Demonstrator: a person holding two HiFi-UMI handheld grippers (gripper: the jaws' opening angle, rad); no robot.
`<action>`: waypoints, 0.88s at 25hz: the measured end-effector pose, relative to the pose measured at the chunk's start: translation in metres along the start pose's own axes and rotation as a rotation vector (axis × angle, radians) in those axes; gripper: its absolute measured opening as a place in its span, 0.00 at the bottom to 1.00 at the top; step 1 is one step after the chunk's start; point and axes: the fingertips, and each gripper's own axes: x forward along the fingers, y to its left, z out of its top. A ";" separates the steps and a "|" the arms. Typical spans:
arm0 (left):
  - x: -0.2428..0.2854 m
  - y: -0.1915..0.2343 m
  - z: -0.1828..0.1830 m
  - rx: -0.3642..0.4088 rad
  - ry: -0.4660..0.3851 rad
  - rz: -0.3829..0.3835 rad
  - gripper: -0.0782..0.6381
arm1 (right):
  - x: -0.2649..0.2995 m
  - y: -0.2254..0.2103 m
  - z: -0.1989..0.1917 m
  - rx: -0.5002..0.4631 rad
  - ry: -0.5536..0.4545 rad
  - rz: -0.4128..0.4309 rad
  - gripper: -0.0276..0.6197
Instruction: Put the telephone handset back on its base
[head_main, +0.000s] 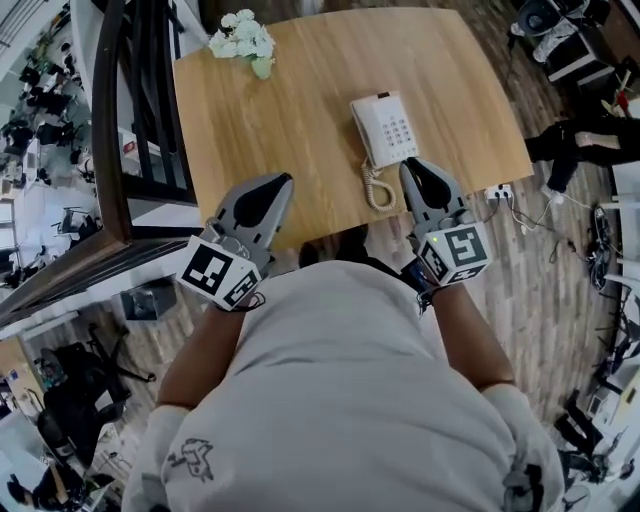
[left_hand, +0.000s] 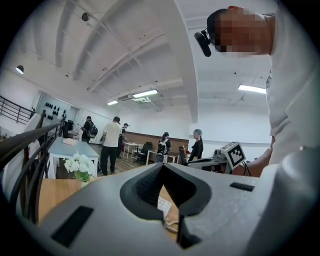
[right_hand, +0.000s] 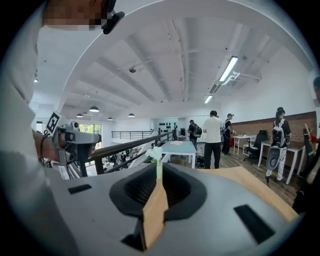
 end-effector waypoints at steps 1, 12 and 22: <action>-0.003 -0.001 0.002 0.009 -0.004 0.000 0.12 | -0.004 0.002 0.000 0.002 -0.005 -0.006 0.10; -0.026 -0.022 -0.001 0.010 0.014 -0.059 0.12 | -0.051 0.032 0.019 0.006 -0.063 -0.029 0.05; -0.001 -0.061 -0.003 0.020 0.026 -0.034 0.12 | -0.087 0.001 0.030 -0.029 -0.095 0.020 0.05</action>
